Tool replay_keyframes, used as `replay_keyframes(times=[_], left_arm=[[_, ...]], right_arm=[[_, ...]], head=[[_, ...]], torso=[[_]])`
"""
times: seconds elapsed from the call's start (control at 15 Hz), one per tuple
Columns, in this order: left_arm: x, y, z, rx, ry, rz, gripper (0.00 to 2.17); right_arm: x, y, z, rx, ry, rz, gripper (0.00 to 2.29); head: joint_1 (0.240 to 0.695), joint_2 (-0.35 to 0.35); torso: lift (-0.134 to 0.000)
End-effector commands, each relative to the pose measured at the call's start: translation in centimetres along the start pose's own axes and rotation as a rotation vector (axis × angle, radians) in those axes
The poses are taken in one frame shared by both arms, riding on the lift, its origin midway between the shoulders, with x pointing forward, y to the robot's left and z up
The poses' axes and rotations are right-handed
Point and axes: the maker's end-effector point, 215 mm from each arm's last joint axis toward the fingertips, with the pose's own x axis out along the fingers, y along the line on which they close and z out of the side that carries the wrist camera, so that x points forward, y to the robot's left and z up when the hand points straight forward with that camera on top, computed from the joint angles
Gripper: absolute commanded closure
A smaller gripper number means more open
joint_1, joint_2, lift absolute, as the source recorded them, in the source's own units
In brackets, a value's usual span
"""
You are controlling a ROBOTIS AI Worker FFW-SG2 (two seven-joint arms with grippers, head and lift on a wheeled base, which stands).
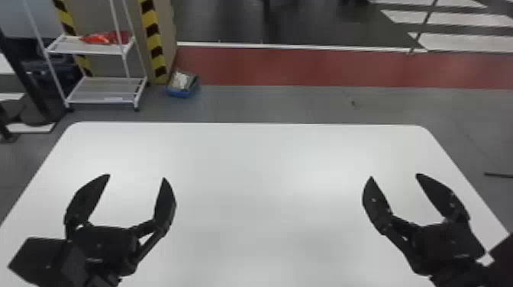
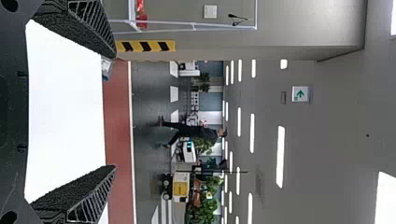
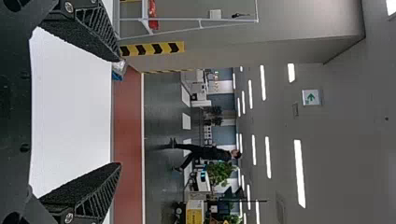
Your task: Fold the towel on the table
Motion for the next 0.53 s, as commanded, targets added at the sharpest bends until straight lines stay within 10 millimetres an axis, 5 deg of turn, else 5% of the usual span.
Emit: replay_keyframes(times=[0.0, 0.47], left_arm=[[0.29, 0.07, 0.09, -0.013, -0.006, -0.005, 0.03], [0.35, 0.42, 0.81, -0.008, -0.019, 0.002, 0.03]], right_arm=[[0.16, -0.02, -0.14, -0.005, 0.003, -0.004, 0.09], [0.57, 0.72, -0.11, 0.005, 0.002, 0.006, 0.09]], head=[[0.695, -0.068], [0.695, -0.051]], torso=[[-0.109], [-0.109]])
